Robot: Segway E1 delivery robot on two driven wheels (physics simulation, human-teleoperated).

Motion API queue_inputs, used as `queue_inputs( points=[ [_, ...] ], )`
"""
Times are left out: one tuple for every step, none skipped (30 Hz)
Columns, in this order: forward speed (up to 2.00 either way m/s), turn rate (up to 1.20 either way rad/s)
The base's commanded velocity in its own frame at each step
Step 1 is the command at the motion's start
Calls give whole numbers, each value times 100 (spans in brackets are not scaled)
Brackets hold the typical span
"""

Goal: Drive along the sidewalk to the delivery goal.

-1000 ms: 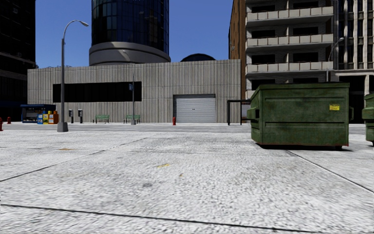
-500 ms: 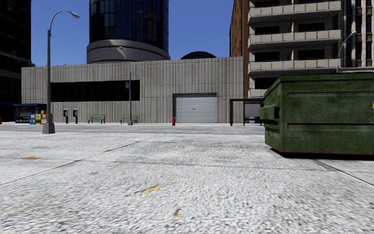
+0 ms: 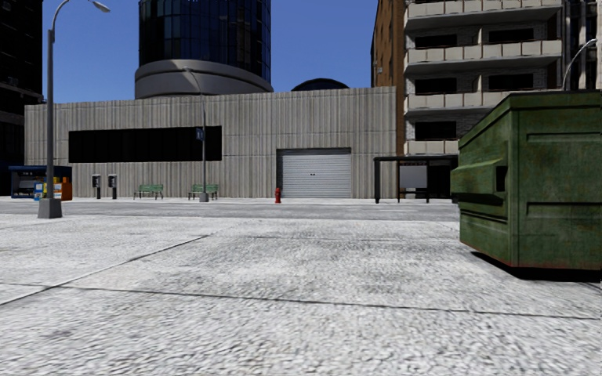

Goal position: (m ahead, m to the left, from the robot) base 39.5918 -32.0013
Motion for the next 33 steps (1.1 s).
queue_inputs(
  points=[
    [200,0],
    [200,0],
    [200,0],
    [200,0],
    [200,0],
    [200,0],
    [200,0],
    [200,0],
    [200,0],
    [200,0],
    [200,0],
    [200,0],
    [200,0],
    [200,0],
    [200,0],
    [200,0],
    [200,0],
    [200,0],
    [200,0],
    [200,0],
    [200,0],
    [200,0],
    [200,0],
    [200,0],
    [200,0],
    [200,0],
    [200,0],
    [200,0],
    [200,0],
    [200,0],
    [200,0],
    [200,0],
    [200,0]
  ],
)
